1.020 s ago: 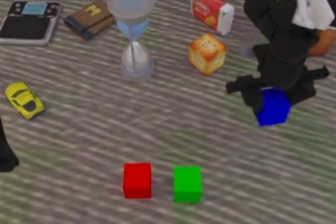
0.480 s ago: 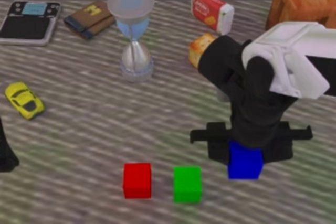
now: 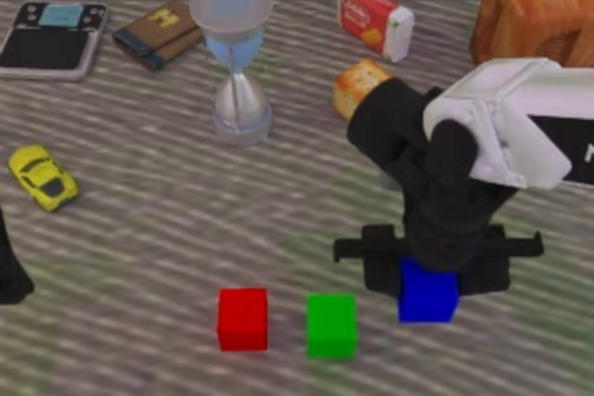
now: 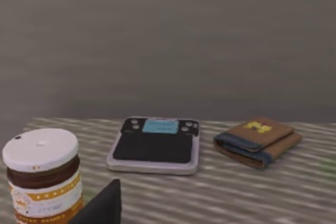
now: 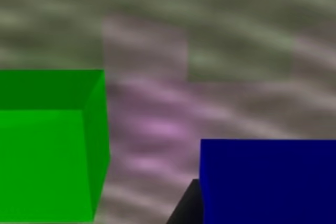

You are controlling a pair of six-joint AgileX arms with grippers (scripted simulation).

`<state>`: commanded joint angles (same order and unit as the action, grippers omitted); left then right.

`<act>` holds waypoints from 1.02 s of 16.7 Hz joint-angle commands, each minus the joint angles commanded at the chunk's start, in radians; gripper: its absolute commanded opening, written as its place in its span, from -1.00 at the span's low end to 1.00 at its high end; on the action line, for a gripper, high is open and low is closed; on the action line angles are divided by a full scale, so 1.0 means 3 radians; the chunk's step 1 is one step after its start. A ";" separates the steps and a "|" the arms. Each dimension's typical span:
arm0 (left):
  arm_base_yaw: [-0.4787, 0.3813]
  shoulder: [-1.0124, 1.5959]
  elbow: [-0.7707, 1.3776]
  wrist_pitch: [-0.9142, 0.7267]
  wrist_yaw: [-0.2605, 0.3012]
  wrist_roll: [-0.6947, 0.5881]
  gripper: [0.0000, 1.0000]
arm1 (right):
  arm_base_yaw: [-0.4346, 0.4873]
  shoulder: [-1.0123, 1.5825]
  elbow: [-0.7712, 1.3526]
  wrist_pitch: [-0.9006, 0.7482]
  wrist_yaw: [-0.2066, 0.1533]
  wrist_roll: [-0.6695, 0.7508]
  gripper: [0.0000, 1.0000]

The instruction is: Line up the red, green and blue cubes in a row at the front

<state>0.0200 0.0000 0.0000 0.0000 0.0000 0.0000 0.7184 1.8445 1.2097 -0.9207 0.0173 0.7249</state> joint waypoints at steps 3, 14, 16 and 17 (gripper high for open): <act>0.0000 0.0000 0.0000 0.0000 0.0000 0.0000 1.00 | 0.0013 0.0166 -0.0226 0.0414 -0.0002 0.0008 -1.00; 0.0000 0.0000 0.0000 0.0000 0.0000 0.0000 1.00 | 0.0019 0.0281 -0.0375 0.0657 0.0004 0.0021 -0.40; 0.0000 0.0000 0.0000 0.0000 0.0000 0.0000 1.00 | 0.0019 0.0281 -0.0375 0.0657 0.0004 0.0021 -0.10; 0.0000 0.0000 0.0000 0.0000 0.0000 0.0000 1.00 | 0.0019 0.0281 -0.0375 0.0657 0.0004 0.0021 0.06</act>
<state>0.0200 0.0000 0.0000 0.0000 0.0000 0.0000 0.7240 1.9288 1.0972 -0.7236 0.0186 0.7311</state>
